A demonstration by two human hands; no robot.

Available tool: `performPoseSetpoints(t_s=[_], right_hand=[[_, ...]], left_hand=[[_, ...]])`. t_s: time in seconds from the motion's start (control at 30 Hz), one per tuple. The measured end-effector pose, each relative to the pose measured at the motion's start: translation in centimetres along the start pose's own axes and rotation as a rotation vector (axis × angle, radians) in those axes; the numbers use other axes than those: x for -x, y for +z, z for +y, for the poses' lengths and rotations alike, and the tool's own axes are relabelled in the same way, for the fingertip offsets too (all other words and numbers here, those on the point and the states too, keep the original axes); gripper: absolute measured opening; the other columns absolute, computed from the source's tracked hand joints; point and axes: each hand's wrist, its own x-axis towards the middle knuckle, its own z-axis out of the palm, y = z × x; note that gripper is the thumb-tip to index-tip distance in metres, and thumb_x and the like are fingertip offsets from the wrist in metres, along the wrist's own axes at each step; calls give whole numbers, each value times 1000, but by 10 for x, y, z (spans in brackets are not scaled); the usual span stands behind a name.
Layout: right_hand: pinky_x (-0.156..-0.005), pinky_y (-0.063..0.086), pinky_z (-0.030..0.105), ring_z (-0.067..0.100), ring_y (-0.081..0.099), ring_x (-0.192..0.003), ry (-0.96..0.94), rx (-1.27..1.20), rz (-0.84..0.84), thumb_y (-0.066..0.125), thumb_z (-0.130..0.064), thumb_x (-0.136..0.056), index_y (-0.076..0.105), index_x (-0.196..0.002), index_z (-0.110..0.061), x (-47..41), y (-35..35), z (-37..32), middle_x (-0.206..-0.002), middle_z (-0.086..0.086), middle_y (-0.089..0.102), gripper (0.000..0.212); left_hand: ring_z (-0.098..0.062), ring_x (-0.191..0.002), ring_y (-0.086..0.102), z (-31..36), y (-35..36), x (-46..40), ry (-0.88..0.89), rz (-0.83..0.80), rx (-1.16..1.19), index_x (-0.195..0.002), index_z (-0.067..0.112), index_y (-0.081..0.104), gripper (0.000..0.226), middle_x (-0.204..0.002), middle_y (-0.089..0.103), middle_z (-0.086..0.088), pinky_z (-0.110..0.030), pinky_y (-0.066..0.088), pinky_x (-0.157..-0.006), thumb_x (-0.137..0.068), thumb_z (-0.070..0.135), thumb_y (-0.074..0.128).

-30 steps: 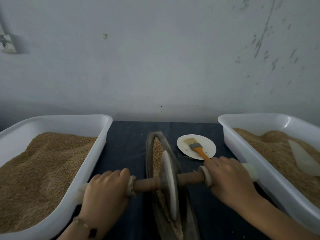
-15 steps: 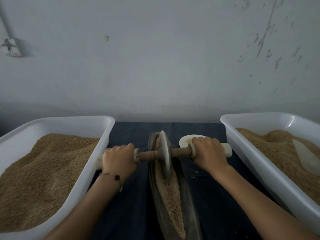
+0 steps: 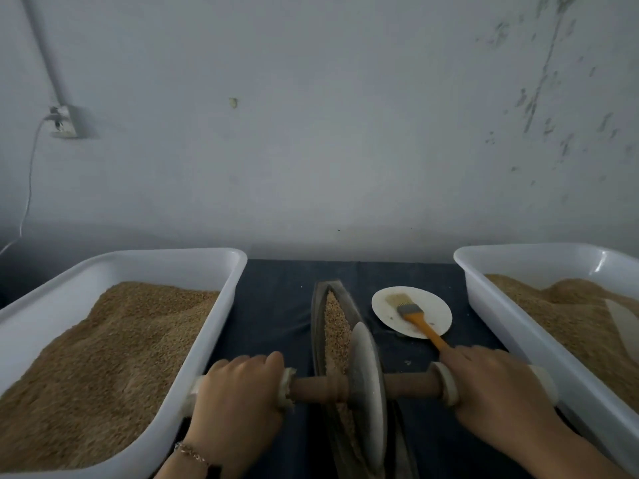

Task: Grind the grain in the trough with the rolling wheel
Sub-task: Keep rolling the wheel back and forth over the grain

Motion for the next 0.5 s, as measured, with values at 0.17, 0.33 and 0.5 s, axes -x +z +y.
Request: performPoseSetpoints(t_s=[0.17, 0.33, 0.5], right_hand=[[-67, 33, 22, 3, 50, -85, 4, 19, 3, 56, -34, -82, 42, -92, -40, -21, -5, -9, -92, -16, 52, 18], [-70, 37, 29, 14, 56, -90, -92, -11, 41, 62, -28, -76, 45, -89, -33, -65, 2, -26, -97, -10, 59, 21], [-70, 32, 32, 20, 57, -90, -155, -34, 125, 56, -25, -80, 50, -91, -27, -109, 8, -38, -97, -5, 63, 12]], left_hand=[[-7, -78, 54, -4, 11, -25, -29, -97, -8, -83, 32, 37, 12, -78, 47, 13, -23, 38, -66, -88, 39, 45], [-7, -80, 54, -7, 36, -52, -84, -2, 30, -80, 32, 35, 16, -79, 48, 13, -25, 31, -63, -87, 39, 47], [-2, -66, 48, -17, 48, -78, -113, 26, 79, -75, 33, 39, 16, -72, 48, 14, -21, 33, -56, -85, 41, 49]])
